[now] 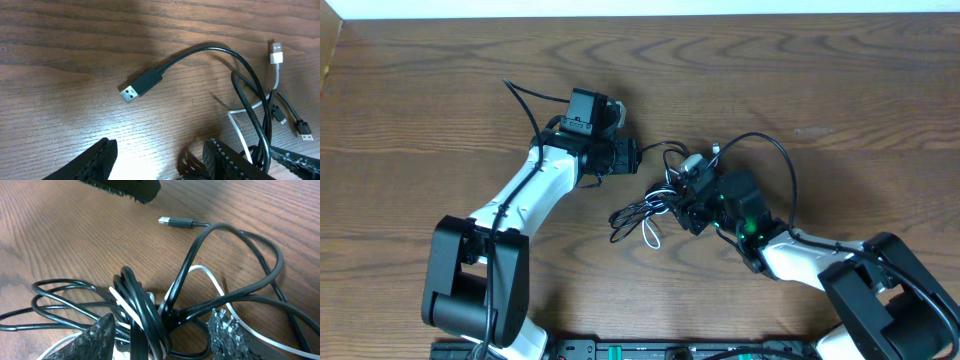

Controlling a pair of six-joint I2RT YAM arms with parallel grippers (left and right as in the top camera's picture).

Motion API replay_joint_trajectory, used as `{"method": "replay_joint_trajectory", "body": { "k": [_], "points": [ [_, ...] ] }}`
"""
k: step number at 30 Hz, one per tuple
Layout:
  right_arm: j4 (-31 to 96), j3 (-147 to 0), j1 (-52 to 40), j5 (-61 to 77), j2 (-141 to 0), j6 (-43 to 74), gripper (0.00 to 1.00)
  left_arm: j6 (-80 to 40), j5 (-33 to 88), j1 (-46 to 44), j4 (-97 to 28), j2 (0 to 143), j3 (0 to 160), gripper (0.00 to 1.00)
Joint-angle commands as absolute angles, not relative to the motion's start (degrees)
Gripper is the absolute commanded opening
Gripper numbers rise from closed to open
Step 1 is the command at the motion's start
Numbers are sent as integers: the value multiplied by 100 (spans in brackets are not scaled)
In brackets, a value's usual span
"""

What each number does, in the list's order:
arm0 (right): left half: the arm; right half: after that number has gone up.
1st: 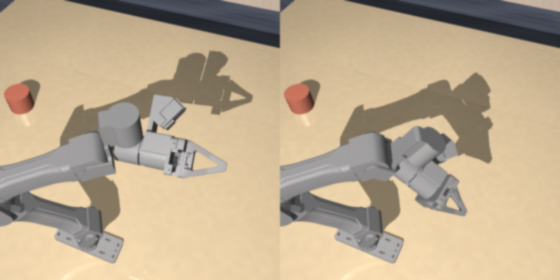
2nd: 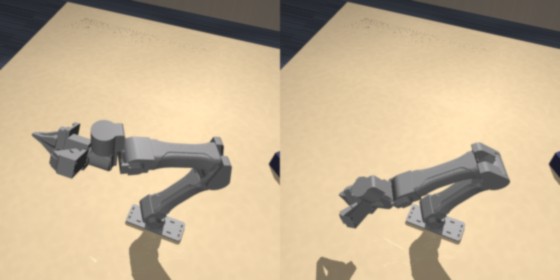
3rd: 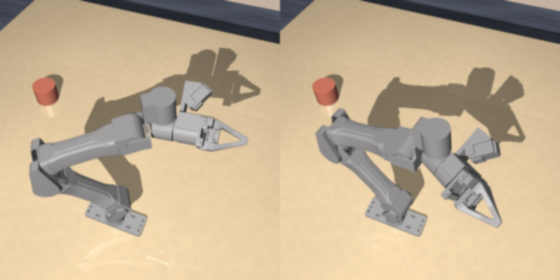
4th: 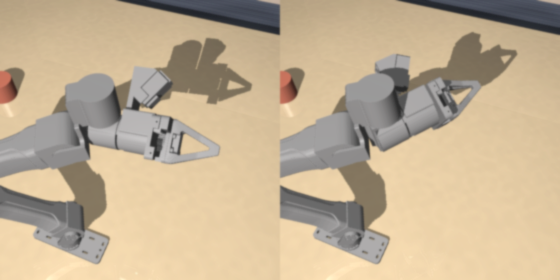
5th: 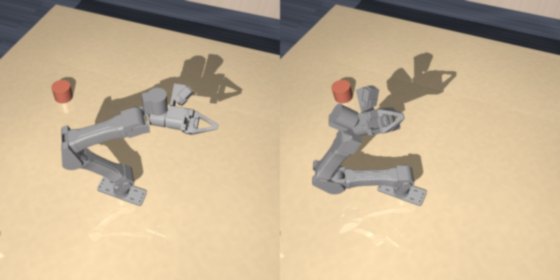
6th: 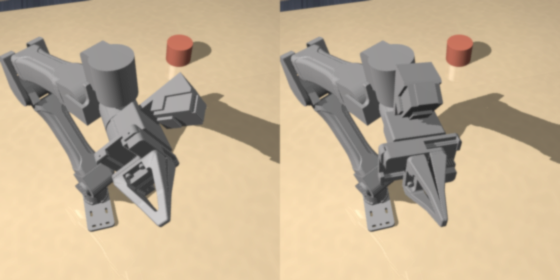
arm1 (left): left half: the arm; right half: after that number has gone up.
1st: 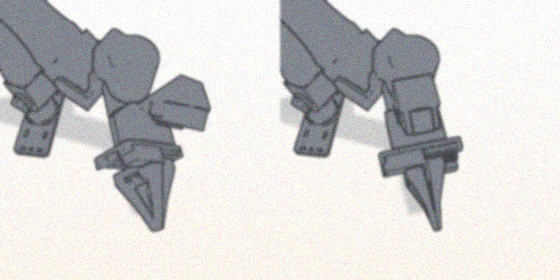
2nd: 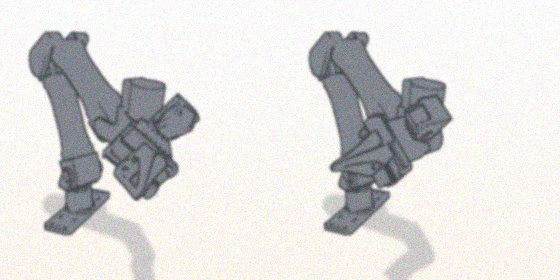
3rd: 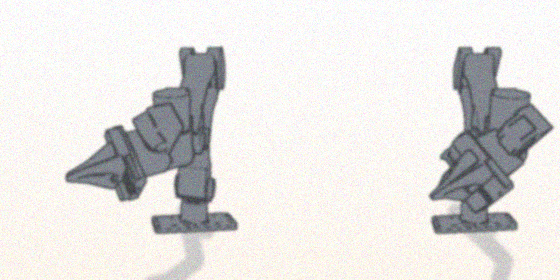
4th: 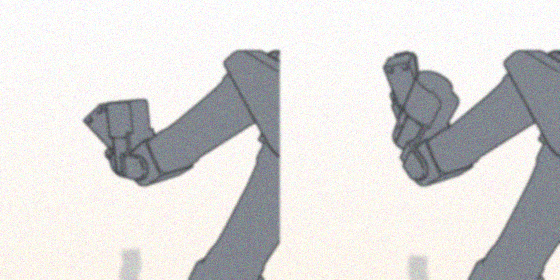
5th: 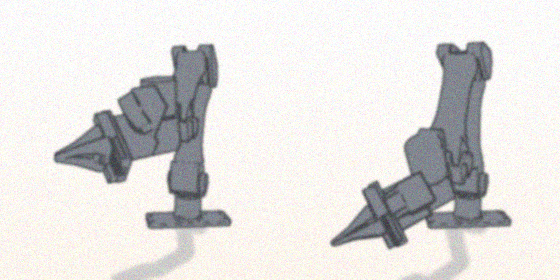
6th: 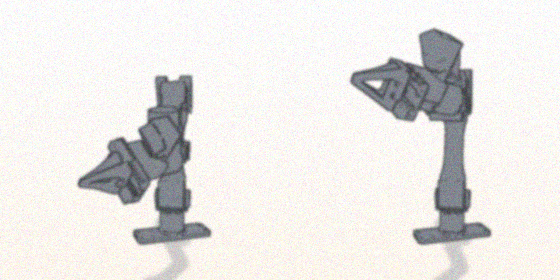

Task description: Untangle cables

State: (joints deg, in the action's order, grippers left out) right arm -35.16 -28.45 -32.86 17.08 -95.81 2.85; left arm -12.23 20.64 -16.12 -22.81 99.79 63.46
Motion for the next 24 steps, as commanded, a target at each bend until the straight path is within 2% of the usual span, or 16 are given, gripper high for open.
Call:
{"method": "replay_joint_trajectory", "body": {
  "k": [1,4,9,13,21,24],
  "points": [
    [-3597,-2891,-3310,1682,-9657,165,49,-1278,2025,-1599,-2309,9900,6399,60],
    [-3726,-2891,-3310,1684,-9655,189,21,-1278,2025,-1599,-2309,9900,6399,60],
    [-3870,-2891,-3194,1682,-9655,805,7,-1278,2025,-1599,-2311,9902,6399,60],
    [-3863,-2891,-3048,1680,-9653,1319,1,-1275,2025,-1599,-2311,9900,6399,60],
    [-3575,-2891,-2530,1660,-9476,2908,1,-1251,2027,-1599,-2329,9900,6399,60],
    [-3164,-2888,-2359,1660,-9203,3148,1,-1251,2029,-1599,-2329,9900,6399,60]
  ]
}}
